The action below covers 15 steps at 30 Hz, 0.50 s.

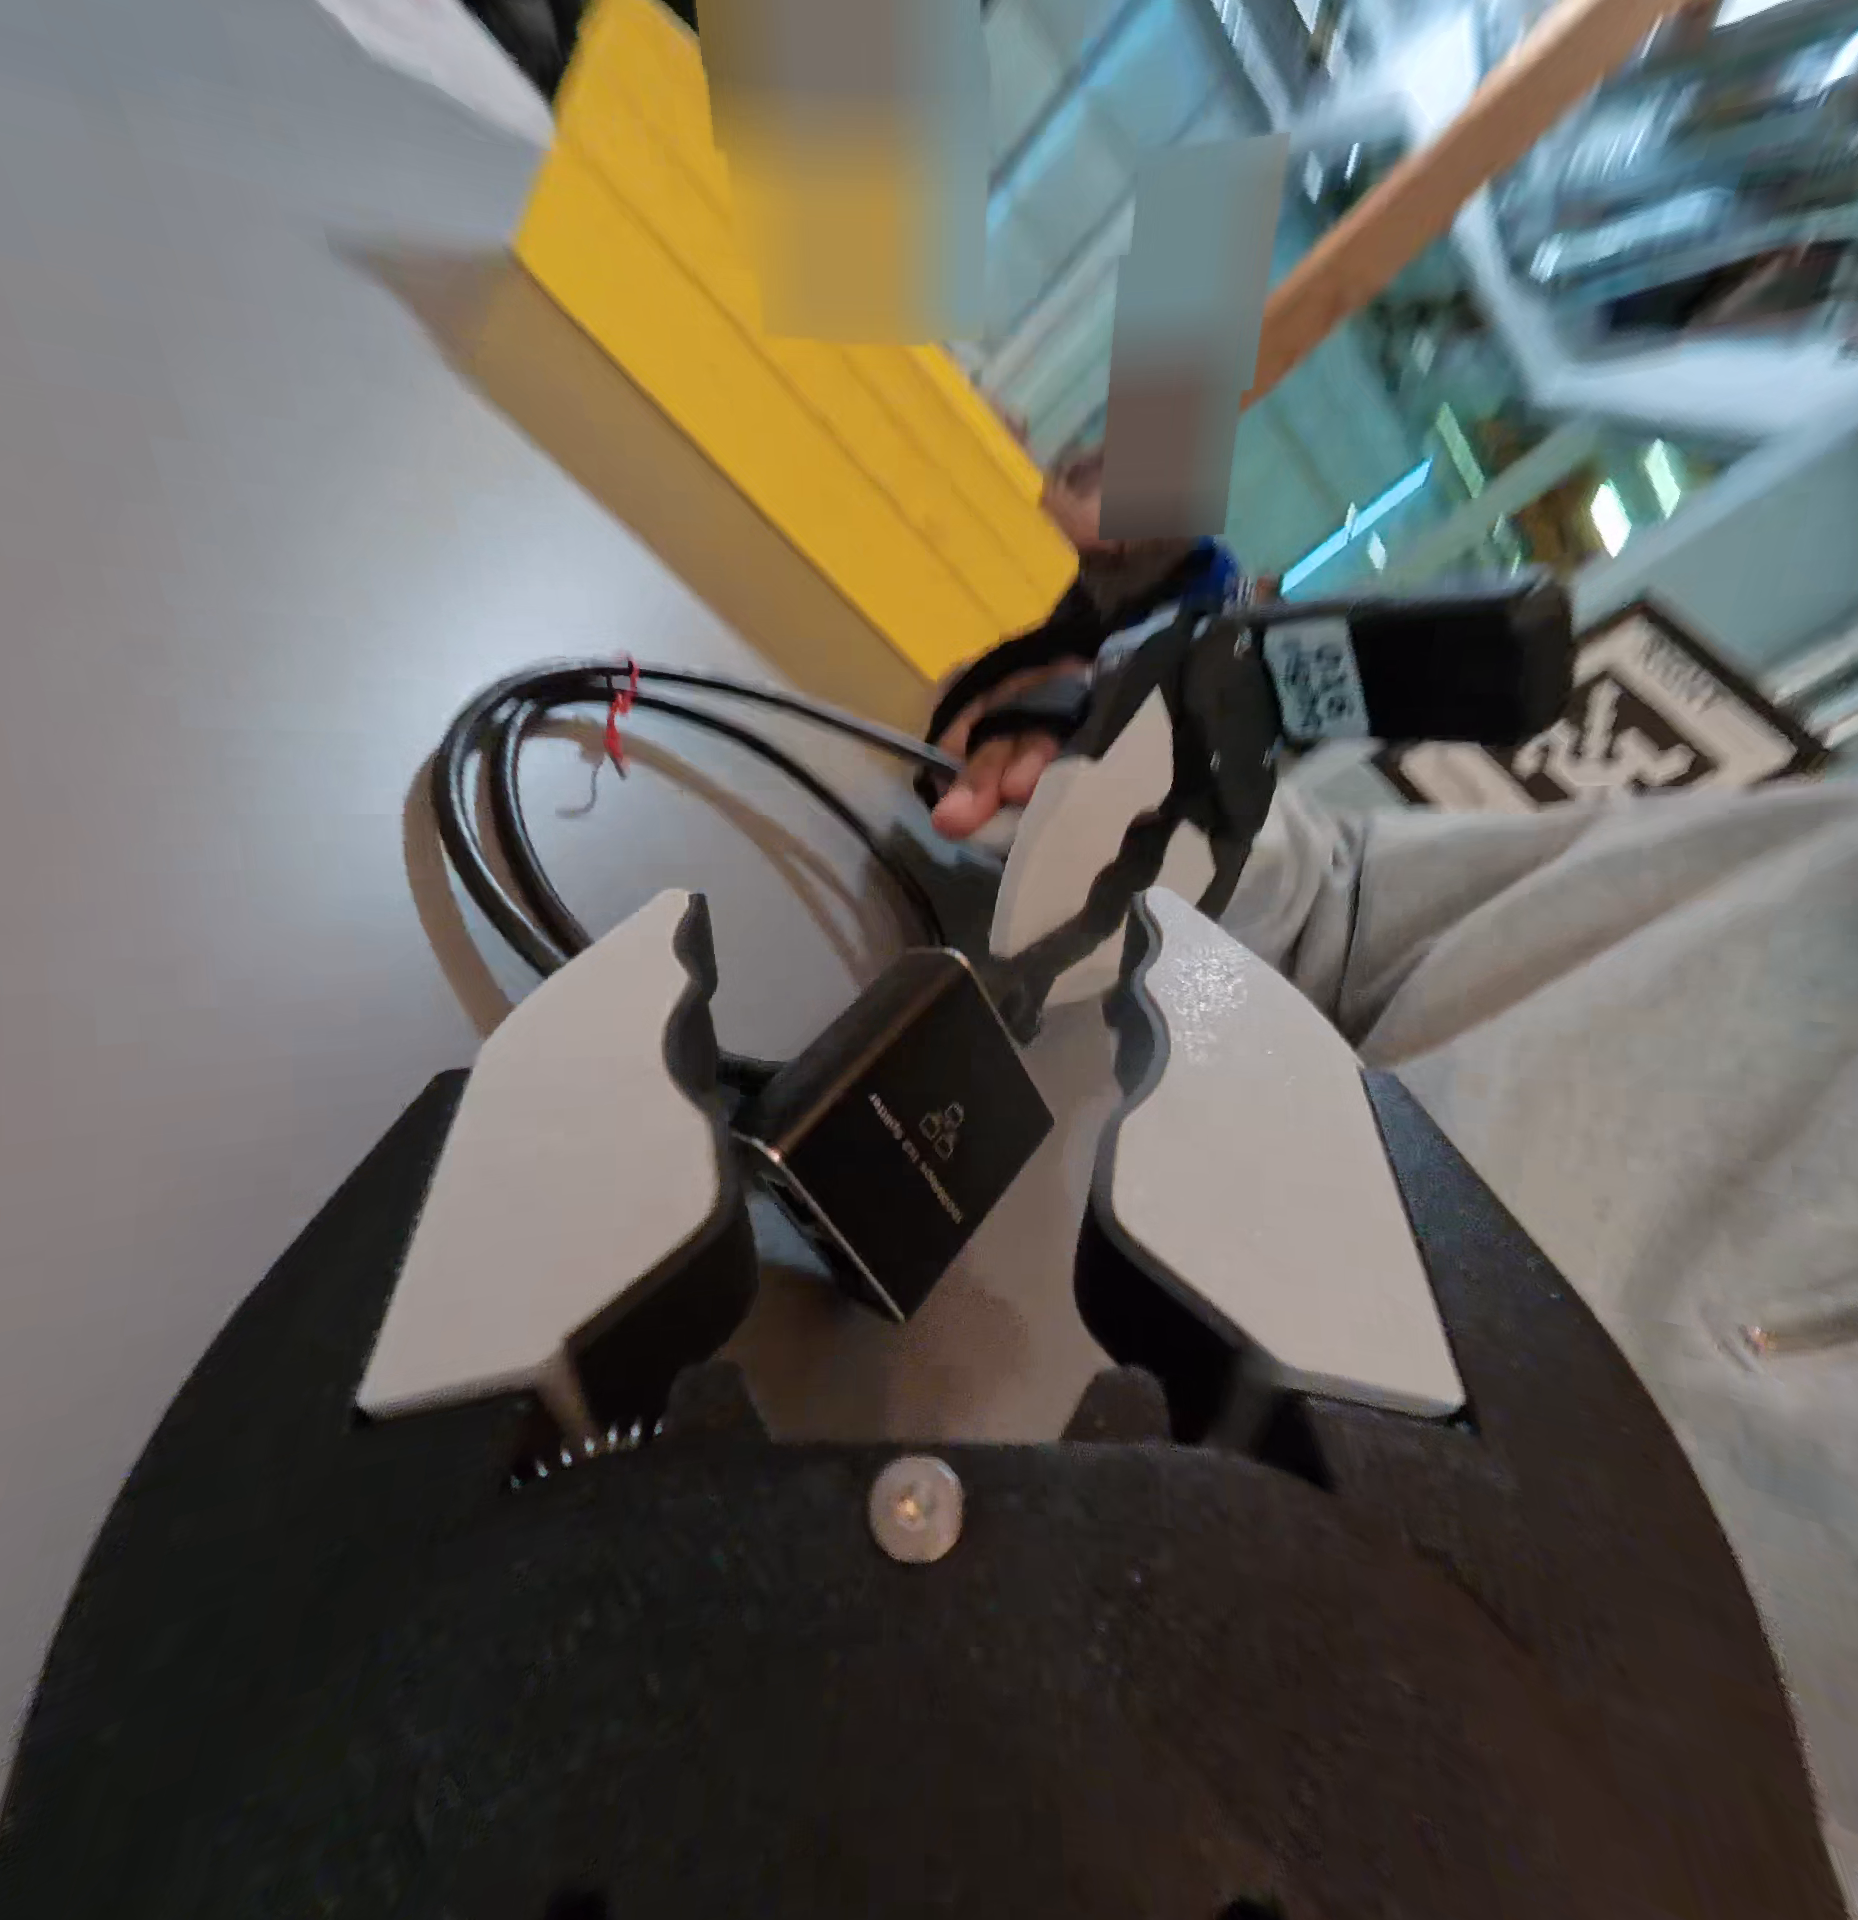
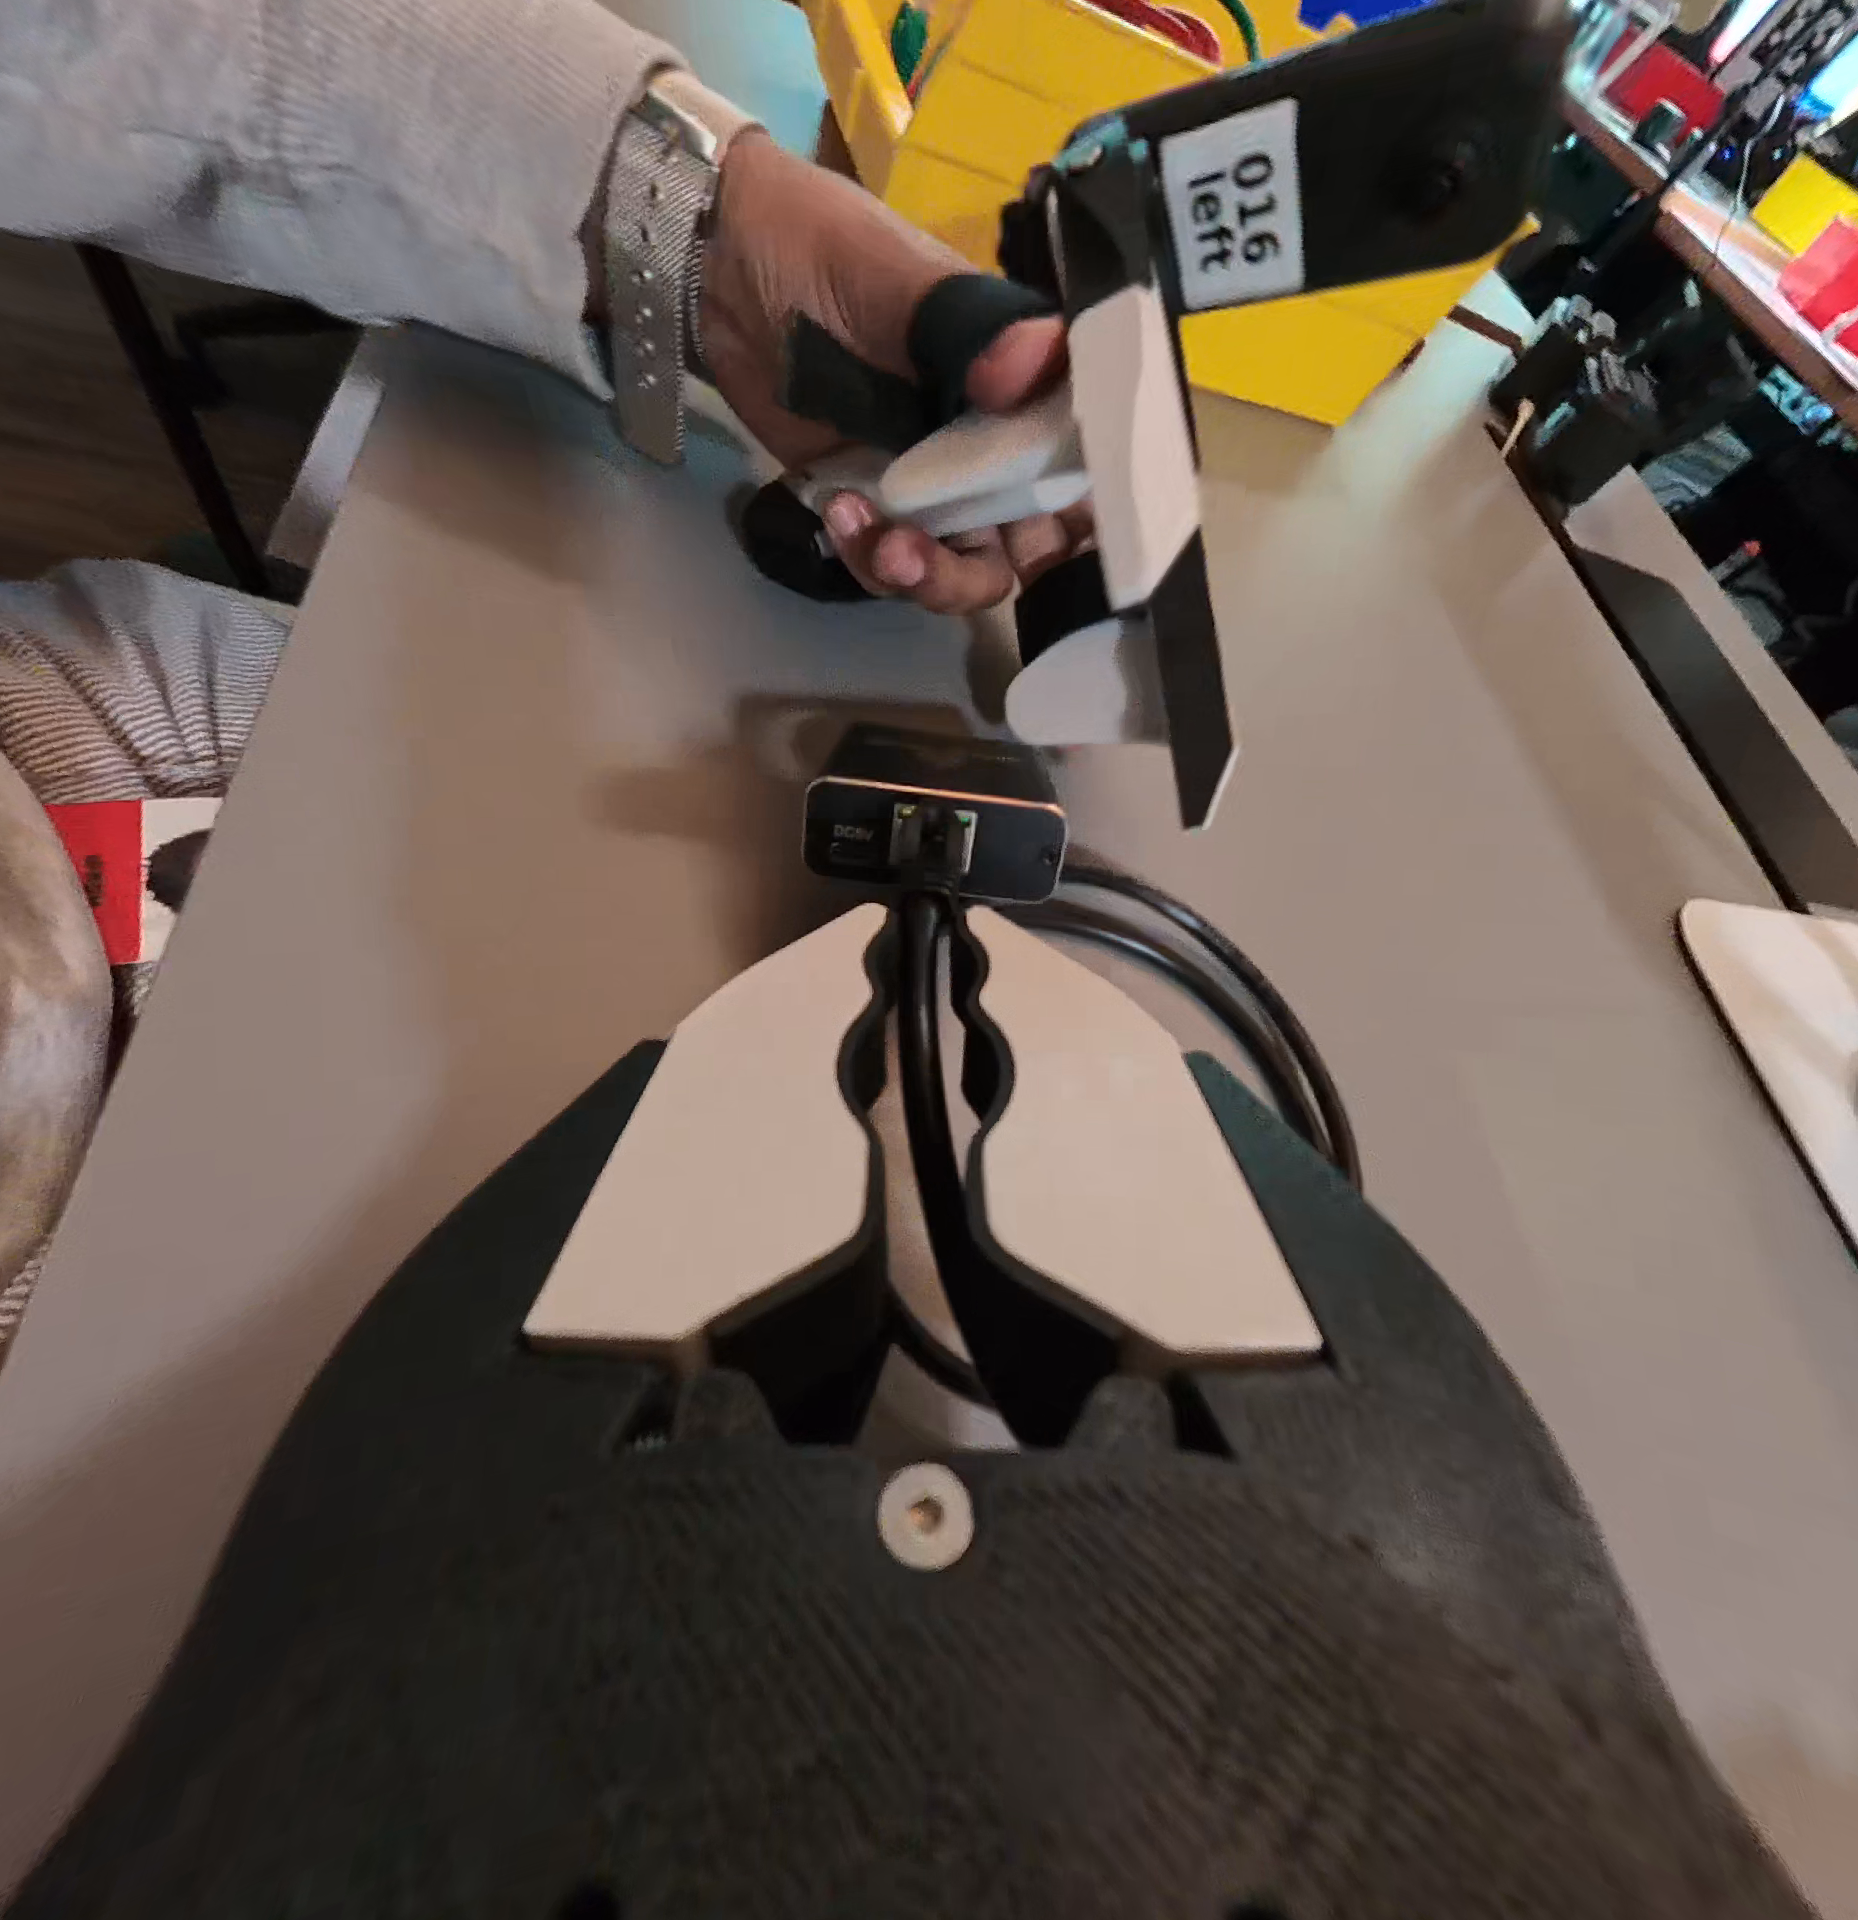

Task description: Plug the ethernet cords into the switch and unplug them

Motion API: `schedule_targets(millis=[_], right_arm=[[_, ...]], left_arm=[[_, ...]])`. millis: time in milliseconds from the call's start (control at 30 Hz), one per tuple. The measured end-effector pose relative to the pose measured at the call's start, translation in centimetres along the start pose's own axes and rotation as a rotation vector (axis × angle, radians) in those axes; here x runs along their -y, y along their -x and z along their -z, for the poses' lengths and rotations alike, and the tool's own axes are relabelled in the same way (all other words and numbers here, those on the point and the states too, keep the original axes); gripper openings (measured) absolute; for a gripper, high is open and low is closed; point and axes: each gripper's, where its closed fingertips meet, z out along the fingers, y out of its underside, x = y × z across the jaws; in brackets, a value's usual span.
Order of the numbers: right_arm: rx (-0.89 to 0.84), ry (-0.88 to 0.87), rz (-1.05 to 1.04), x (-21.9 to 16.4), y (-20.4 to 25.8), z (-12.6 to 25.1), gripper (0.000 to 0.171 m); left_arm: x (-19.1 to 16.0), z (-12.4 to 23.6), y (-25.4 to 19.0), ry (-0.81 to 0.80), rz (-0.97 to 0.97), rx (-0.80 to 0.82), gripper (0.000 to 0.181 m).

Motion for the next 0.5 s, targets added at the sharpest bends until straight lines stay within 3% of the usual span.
schedule_targets(millis=[100,300,500], right_arm=[[0.006,-0.011,0.021,0.4,0.4,-0.2,0.009],[0.075,-0.17,-0.068,2.9,0.8,1.3,0.008],[0.095,-0.261,-0.099,4.0,0.8,1.6,0.027]], left_arm=[[-2.5,-1.0,-0.7,0.171,-0.03,-0.01,0.074],[-5.7,-2.3,-3.5,0.36,-0.069,-0.15,0.062],[-6.4,-2.2,-6.1,0.385,0.053,-0.34,0.051]])
